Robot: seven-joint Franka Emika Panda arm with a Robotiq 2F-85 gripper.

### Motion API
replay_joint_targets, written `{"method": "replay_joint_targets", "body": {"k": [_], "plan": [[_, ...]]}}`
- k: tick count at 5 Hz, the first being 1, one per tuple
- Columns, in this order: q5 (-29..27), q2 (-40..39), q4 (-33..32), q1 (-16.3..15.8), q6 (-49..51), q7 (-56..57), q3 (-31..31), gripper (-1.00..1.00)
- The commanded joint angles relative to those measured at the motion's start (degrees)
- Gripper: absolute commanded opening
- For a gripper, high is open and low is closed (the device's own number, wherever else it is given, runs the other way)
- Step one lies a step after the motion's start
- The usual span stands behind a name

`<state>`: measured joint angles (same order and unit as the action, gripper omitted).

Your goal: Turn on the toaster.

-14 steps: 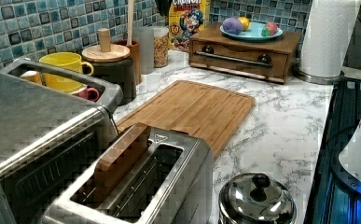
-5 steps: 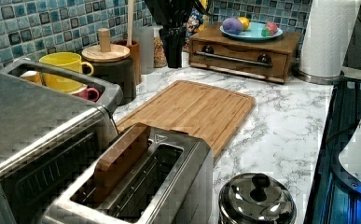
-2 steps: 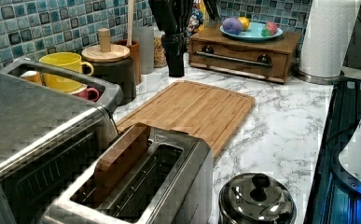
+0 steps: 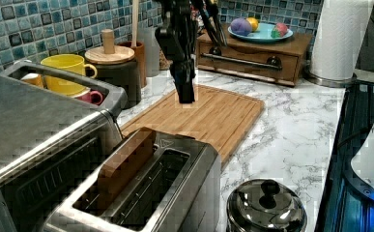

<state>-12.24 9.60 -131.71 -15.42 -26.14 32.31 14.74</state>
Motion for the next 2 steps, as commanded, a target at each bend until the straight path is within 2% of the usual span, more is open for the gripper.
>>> {"method": "replay_joint_targets", "body": {"k": [1, 2], "plan": [[-13.15, 6.98, -8.46, -1.03, -9.58, 11.7, -1.69, -1.0], [-13.24, 6.09, -8.37, -1.41, -10.15, 11.42, -1.89, -1.0]]}}
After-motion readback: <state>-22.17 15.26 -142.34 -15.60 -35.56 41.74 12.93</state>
